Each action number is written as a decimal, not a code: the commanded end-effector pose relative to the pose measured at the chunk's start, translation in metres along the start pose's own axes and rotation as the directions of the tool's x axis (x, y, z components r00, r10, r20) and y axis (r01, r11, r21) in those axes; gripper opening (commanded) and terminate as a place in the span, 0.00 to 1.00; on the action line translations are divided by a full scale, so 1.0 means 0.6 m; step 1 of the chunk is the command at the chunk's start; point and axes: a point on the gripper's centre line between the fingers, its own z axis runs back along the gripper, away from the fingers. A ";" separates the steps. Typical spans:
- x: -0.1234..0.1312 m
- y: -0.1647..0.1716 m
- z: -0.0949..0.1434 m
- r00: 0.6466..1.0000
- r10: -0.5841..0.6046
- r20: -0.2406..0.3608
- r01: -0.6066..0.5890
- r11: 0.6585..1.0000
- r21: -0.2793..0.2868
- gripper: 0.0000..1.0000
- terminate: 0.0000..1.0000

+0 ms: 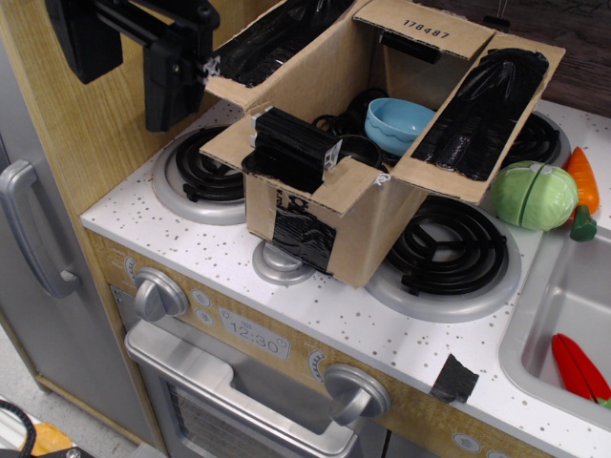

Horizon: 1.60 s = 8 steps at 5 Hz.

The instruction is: Close small4fbox flaps

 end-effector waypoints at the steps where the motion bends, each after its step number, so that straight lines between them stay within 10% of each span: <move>1: 0.000 0.000 0.000 1.000 0.000 0.000 0.000 1.000 0.000 1.00 0.00; 8: 0.057 -0.070 -0.088 0.979 0.109 0.174 -0.089 0.989 -0.116 1.00 0.00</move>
